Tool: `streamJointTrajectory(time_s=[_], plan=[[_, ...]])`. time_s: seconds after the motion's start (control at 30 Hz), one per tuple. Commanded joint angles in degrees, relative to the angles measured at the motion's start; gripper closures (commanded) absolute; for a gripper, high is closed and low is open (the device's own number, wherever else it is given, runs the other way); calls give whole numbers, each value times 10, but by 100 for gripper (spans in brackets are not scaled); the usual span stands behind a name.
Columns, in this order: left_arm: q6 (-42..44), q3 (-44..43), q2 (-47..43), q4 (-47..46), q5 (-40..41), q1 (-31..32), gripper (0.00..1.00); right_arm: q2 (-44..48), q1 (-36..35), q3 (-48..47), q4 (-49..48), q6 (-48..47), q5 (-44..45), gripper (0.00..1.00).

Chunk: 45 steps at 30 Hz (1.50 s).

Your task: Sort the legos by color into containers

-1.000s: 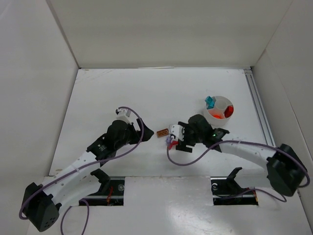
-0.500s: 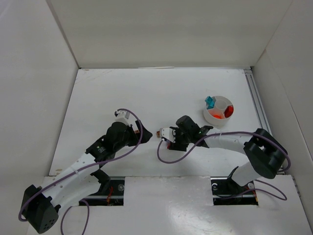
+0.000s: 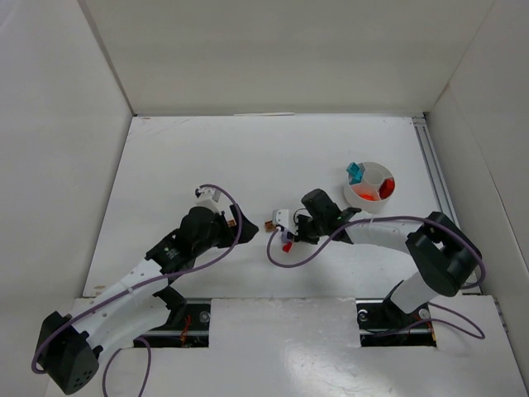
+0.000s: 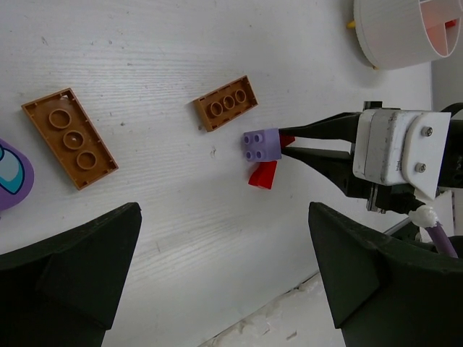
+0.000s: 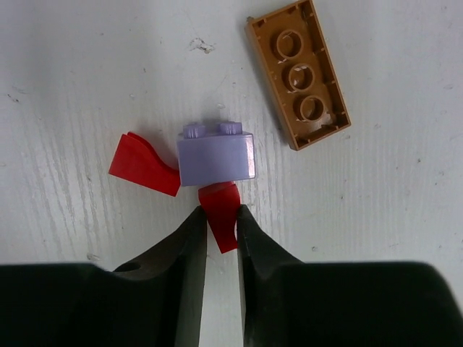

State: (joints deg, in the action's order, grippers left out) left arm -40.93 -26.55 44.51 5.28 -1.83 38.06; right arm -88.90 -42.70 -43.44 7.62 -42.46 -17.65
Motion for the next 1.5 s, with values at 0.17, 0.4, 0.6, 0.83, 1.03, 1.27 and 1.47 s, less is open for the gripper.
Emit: streamJointTrajectory(time_s=[0.17,0.4,0.6,0.83,1.03,1.27,1.47], plan=[[37,13,10,-55,-51,-4,0,60,43,5,-26,1,-60,86],[75,24,29,-126,-131,16,0,247,184,18,51,43,10,87],[94,5,83,-131,-100,71,0,346,340,-4,151,69,131,87],[99,-39,174,-136,-36,145,0,303,418,-41,151,69,134,87],[110,-56,232,-155,-36,150,0,234,429,-67,116,79,123,87],[116,-93,284,-142,0,173,3,186,434,-81,83,84,104,79],[121,-116,312,-117,34,192,6,181,434,-86,89,90,110,56]])
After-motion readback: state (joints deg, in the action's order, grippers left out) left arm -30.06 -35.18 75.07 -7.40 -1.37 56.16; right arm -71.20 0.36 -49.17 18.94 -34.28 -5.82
